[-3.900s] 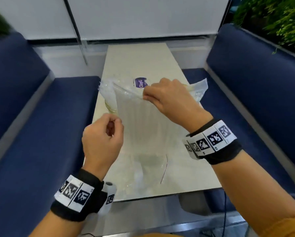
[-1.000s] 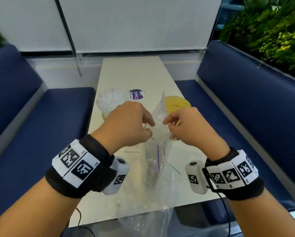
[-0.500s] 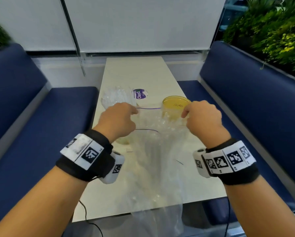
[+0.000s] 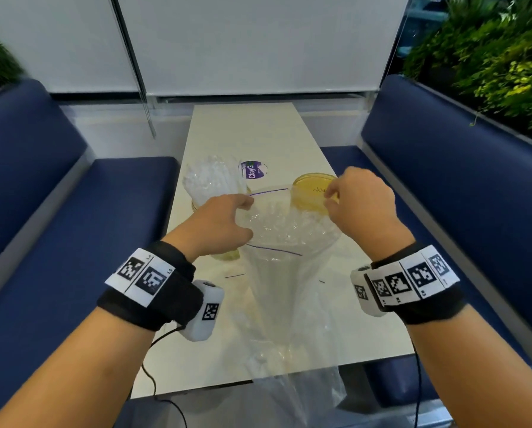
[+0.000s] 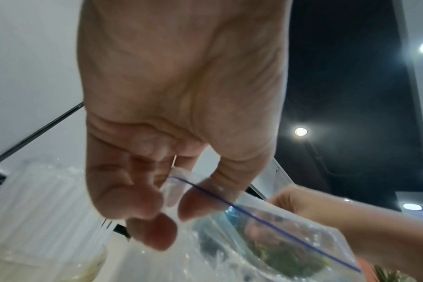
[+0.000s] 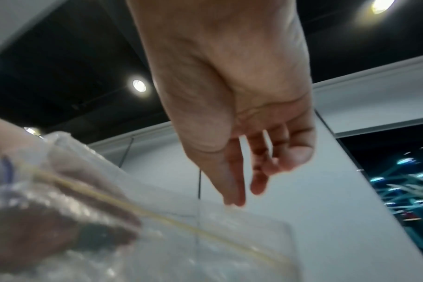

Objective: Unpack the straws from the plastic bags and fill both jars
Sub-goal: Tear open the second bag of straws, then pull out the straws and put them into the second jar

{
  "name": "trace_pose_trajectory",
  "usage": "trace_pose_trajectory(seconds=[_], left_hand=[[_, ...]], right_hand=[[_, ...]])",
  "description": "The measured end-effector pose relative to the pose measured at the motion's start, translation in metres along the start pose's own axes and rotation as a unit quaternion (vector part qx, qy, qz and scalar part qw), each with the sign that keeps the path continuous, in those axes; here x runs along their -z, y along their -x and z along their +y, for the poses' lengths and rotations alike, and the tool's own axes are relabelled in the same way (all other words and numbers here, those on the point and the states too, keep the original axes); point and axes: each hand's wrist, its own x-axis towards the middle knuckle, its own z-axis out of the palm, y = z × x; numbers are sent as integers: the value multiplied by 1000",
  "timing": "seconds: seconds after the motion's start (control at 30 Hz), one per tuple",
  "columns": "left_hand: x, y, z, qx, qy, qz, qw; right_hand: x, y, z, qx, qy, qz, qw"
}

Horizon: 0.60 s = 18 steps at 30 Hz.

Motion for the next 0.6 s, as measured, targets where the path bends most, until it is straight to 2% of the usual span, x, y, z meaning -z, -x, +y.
trace_pose_trajectory(seconds=[0.03, 0.07, 0.13, 0.2, 0.27, 0.33, 0.5, 0.6], left_hand=[[-2, -1, 1, -7, 11, 3, 1000], [-4, -2, 1, -13, 22, 6, 1000], [-9, -3, 0, -24, 42, 15, 999], [-14, -4, -3, -37, 62, 33, 997], [-19, -5, -8, -50, 76, 56, 994], [-23, -6, -14, -59, 87, 76, 992], [-24, -6, -29, -55, 109, 90, 988], [-27, -7, -35, -51, 100, 94, 989]], right_hand=[[6, -2, -7, 36, -44, 25, 998], [13, -3, -16, 76, -95, 22, 992], [23, -6, -35, 173, -138, -44, 974], [20, -13, -50, 266, -83, -120, 953], [9, -20, -61, 307, -31, -187, 933], [-7, -27, -66, 326, -32, -214, 920], [-34, -30, -67, 352, 3, -182, 918], [-44, -27, -71, 368, 18, -127, 921]])
